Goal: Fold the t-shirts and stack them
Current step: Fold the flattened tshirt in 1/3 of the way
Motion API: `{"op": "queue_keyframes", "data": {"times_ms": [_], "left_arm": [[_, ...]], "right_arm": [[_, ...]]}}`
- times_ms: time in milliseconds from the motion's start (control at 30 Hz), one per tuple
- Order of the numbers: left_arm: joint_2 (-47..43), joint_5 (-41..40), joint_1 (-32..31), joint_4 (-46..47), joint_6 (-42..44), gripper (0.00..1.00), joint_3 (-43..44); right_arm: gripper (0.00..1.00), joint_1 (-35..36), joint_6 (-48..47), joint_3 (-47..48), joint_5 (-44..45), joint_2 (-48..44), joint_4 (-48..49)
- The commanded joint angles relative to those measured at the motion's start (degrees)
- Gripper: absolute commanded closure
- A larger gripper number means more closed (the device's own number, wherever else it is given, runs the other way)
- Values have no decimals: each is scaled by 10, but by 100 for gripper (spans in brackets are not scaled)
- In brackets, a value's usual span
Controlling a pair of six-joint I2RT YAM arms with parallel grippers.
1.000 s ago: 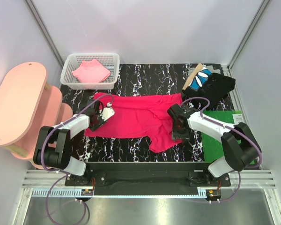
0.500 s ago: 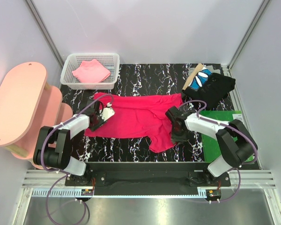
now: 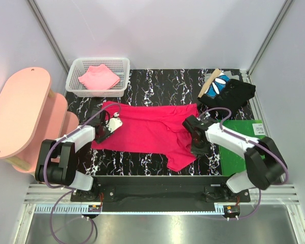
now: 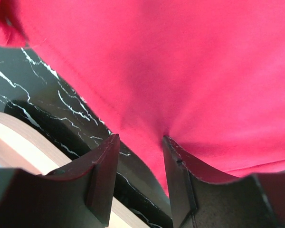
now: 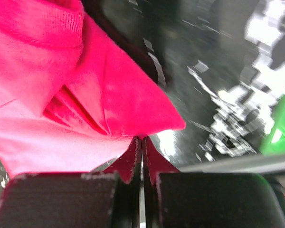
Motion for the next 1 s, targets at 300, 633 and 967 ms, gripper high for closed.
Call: {"op": "queue_keyframes", "data": {"times_ms": [300, 633, 967], "left_arm": [[-15, 7, 32, 1, 28, 55, 4], [-68, 14, 32, -33, 32, 55, 19], [-91, 22, 32, -57, 25, 55, 34]], "right_arm": [[70, 3, 19, 99, -23, -145, -235], [34, -1, 2, 222, -15, -27, -145], [45, -49, -26, 334, -19, 200, -9]]}}
